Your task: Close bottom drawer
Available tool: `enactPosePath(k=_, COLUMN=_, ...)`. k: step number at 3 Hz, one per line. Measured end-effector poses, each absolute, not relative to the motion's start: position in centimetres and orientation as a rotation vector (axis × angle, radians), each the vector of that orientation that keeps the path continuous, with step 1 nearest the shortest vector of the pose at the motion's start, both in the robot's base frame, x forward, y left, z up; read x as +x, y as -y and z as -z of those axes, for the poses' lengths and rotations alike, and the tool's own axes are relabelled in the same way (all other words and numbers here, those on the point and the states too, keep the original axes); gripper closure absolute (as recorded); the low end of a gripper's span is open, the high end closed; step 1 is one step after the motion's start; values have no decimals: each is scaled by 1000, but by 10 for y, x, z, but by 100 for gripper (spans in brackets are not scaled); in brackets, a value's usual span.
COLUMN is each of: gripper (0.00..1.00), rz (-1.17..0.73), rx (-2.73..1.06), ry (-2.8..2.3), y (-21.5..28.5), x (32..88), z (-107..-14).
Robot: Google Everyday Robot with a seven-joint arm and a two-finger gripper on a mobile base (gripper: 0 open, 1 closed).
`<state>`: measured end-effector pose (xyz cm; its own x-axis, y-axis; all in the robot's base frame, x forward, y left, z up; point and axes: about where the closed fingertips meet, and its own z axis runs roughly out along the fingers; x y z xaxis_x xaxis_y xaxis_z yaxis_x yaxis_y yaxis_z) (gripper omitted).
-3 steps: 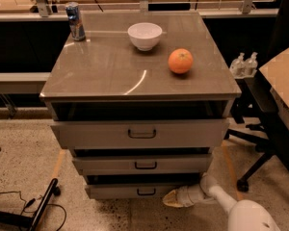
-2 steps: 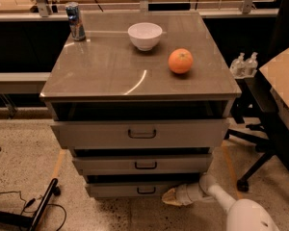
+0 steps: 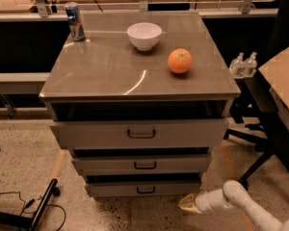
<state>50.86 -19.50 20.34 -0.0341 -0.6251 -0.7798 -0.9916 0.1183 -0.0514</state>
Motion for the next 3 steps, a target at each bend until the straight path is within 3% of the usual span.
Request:
enactPosePath(k=1, gripper=100, rz=-734, rx=-1604, ry=-1756, y=227, x=450, z=-228)
enactPosePath(k=3, gripper=57, rz=-755, rx=-1601, ry=-1753, y=222, x=439, z=-227)
